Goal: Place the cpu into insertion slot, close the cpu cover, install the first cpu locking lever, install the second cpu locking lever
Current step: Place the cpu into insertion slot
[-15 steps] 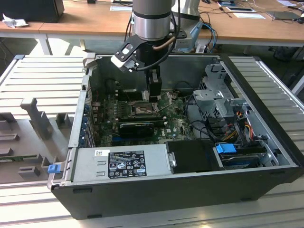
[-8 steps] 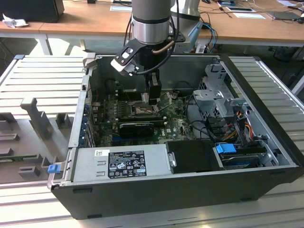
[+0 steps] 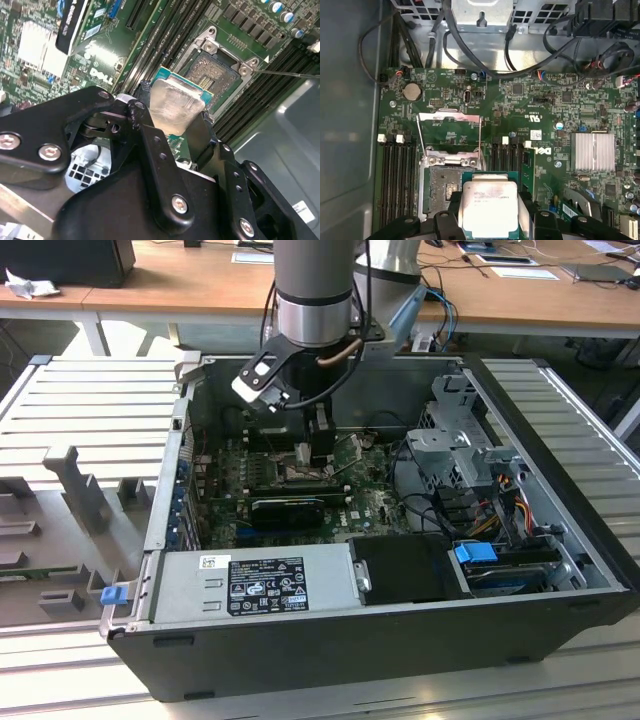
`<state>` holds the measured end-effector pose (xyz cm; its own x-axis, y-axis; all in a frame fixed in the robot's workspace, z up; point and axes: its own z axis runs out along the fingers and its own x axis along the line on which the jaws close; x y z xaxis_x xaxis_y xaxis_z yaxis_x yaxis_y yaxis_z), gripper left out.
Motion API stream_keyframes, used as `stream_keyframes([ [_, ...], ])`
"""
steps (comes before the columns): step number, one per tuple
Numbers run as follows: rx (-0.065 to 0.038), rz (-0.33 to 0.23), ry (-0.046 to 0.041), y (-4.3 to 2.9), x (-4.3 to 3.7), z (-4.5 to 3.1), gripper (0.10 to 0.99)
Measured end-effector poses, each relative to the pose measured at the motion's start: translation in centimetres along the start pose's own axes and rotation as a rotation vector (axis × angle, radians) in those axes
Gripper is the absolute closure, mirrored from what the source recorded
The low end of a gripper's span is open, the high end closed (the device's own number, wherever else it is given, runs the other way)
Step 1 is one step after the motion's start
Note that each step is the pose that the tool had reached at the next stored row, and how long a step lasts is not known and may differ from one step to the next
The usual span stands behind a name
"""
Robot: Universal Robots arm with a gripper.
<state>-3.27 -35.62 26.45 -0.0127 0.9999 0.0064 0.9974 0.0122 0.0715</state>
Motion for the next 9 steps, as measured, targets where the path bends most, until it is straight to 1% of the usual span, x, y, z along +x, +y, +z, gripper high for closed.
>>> stream_keyframes([
  [2, 0.000, 0.028, -0.0020, -0.02, 0.00, 0.29, 0.557],
  [5, 0.000, 0.030, -0.0022, -0.06, 0.02, 0.77, 0.557],
  [9, 0.000, 0.030, -0.0021, -0.09, 0.02, 1.19, 0.557],
])
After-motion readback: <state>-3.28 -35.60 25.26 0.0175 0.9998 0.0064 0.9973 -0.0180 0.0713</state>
